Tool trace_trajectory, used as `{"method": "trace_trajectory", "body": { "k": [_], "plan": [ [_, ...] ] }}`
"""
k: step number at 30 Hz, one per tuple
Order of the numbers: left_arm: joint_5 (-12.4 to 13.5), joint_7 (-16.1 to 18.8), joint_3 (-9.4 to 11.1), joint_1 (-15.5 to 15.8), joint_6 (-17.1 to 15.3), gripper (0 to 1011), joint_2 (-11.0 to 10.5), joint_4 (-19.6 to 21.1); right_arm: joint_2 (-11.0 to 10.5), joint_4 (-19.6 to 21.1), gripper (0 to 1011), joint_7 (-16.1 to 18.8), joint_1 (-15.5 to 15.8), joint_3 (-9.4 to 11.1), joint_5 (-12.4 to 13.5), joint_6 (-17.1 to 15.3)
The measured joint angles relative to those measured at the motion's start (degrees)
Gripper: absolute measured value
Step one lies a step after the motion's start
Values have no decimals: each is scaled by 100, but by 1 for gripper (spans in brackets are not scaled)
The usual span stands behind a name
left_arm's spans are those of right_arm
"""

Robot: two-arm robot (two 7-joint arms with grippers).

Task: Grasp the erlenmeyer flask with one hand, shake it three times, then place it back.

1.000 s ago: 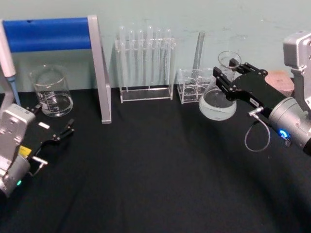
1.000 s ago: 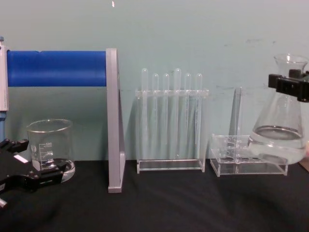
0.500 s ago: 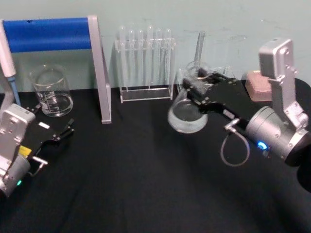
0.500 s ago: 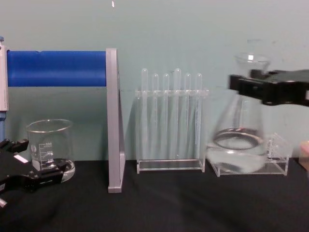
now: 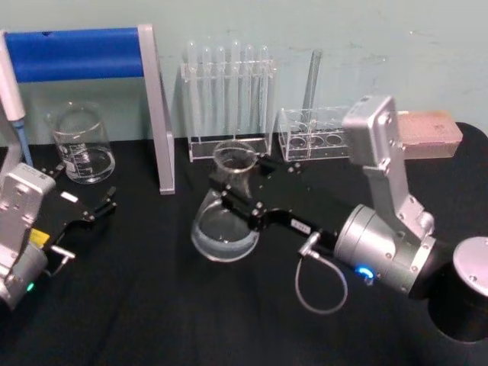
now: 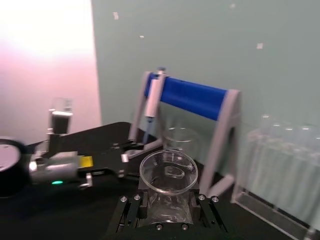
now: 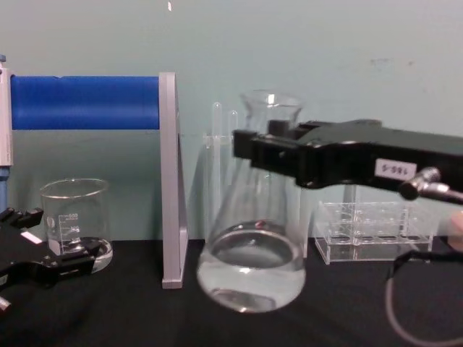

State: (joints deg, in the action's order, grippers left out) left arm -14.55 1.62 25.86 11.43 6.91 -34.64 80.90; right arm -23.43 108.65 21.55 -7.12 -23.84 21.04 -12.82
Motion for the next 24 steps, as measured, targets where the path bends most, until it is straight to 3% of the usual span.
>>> {"method": "trace_trajectory", "body": {
  "k": [8,14,18,24],
  "plan": [
    [0,0,0,0,0,1001,0,0,-94,160,456,77,41,-255,85,-28],
    [0,0,0,0,0,1001,0,0,-141,187,456,63,40,-302,120,-29],
    [0,0,0,0,0,1001,0,0,-162,126,456,-14,2,-257,122,-17],
    [0,0,0,0,0,1001,0,0,-199,-70,456,-221,-86,4,94,38]
  ]
}}
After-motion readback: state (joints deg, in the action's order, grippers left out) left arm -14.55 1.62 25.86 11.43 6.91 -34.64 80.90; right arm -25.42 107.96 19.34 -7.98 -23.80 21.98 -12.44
